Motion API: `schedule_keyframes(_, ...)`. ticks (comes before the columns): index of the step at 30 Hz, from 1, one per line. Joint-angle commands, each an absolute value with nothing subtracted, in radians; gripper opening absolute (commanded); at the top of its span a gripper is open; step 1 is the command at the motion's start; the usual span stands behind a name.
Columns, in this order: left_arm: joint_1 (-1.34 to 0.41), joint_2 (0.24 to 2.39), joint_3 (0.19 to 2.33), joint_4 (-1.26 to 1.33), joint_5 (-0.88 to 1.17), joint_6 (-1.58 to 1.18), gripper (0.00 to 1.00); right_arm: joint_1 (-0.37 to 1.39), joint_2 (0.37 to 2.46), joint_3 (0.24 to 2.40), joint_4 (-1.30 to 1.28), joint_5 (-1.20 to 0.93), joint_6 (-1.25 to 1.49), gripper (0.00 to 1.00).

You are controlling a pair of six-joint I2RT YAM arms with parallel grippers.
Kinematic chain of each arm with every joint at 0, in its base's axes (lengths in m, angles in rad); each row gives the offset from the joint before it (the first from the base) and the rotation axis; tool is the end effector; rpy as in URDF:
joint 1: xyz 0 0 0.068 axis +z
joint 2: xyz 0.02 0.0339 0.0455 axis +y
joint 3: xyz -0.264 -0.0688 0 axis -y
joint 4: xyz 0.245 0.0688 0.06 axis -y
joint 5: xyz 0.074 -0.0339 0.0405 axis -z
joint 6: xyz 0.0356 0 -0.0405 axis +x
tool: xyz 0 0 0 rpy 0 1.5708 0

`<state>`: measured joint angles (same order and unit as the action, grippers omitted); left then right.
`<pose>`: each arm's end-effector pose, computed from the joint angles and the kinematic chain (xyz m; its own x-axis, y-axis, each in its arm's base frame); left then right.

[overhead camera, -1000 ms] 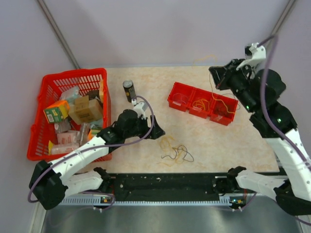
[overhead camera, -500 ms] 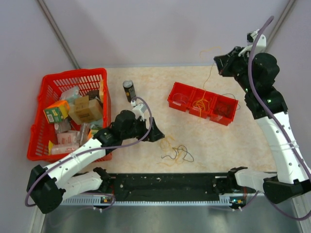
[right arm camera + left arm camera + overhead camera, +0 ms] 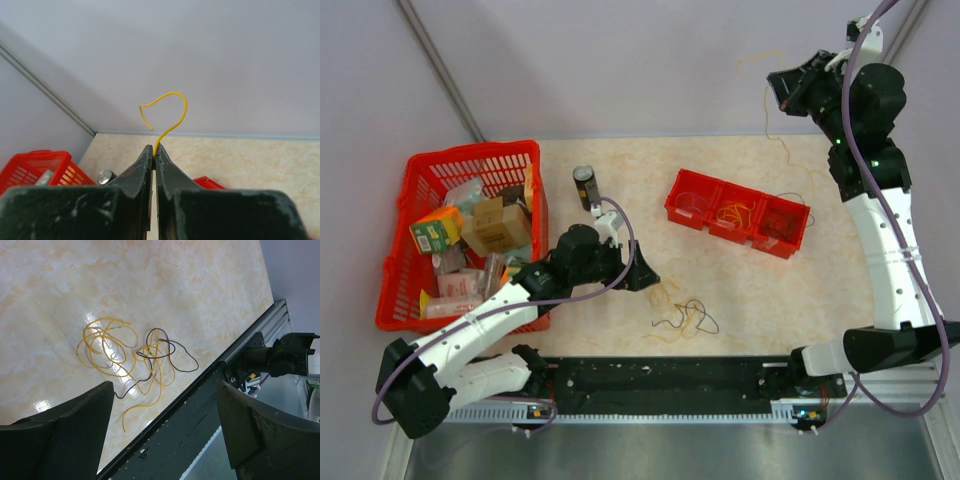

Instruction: Untangle the cables

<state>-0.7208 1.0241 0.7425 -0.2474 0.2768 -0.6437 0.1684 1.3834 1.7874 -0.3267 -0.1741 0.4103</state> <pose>0.1650 -0.1579 0.2739 -0.7907 -0.0739 -0.6078 0.4220 0.6534 -0.6284 0.2762 0.0532 0.5328 -0.0640 0.3876 -0.9196 -0.3379 0.8587 0.3854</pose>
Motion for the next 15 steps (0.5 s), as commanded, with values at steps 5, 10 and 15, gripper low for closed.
schedule_keyframes(5, -0.719, 1.046, 0.769, -0.209, 0.298, -0.638, 0.86, 0.143, 1.443, 1.819, -0.247, -0.252, 0.475, 0.0)
schedule_keyframes(10, -0.719, 1.058, 0.762, -0.193, 0.307, -0.644, 0.86, 0.143, 1.439, 1.784, -0.212, -0.282, 0.499, 0.0)
schedule_keyframes(15, -0.722, 1.057, 0.765, -0.192, 0.308, -0.643, 0.86, 0.143, 1.391, 1.623, -0.14, -0.265, 0.52, 0.0)
